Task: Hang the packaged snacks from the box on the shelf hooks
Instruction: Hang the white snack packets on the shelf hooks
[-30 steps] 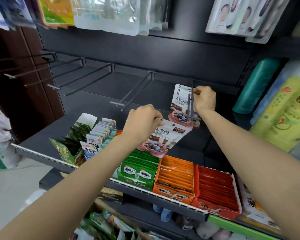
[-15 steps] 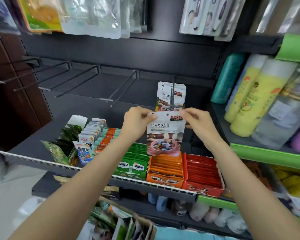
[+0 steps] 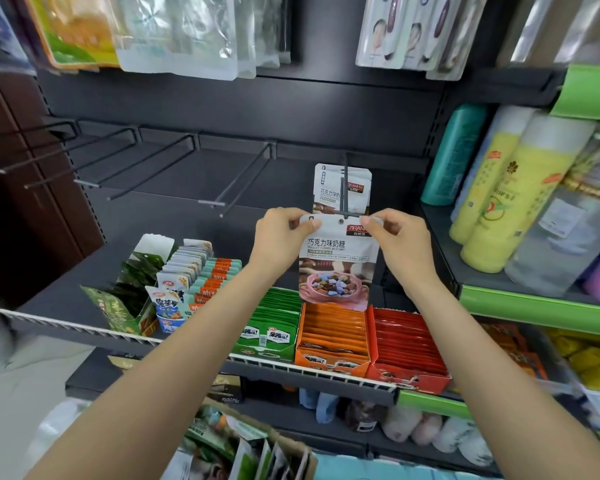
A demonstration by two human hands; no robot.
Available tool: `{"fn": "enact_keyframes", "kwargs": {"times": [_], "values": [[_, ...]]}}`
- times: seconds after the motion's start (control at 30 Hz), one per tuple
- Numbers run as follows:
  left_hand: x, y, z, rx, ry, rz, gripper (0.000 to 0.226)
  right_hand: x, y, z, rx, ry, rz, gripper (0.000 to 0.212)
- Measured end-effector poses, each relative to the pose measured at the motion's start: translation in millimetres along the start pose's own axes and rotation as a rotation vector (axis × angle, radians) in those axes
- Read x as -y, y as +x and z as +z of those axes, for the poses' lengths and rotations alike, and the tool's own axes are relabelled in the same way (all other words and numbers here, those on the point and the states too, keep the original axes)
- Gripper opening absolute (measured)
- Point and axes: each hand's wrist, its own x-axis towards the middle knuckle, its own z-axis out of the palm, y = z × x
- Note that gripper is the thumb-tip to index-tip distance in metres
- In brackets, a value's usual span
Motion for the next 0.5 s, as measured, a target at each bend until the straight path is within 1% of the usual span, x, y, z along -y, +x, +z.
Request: {"fn": "enact_keyframes", "kwargs": {"times": [0.1, 0.27, 0.4, 0.5], "values": [[3, 2, 3, 0.008, 0.024, 0.017, 0.015, -3, -2, 0, -0.024, -0.010, 0.004, 0.015], [4, 5, 5, -0.017, -0.004, 0.042, 0.012, 0, 1, 1, -0.057, -0.028, -0.031, 0.014], [8, 9, 8, -0.013, 0.002, 0.023, 0.014, -4, 6, 3, -0.043, -0.085, -0.038, 0.013], [10, 19, 13, -0.052, 0.015, 0.019, 0.009, -11, 14, 6, -0.044, -0.136, -0.046, 0.011]]}}
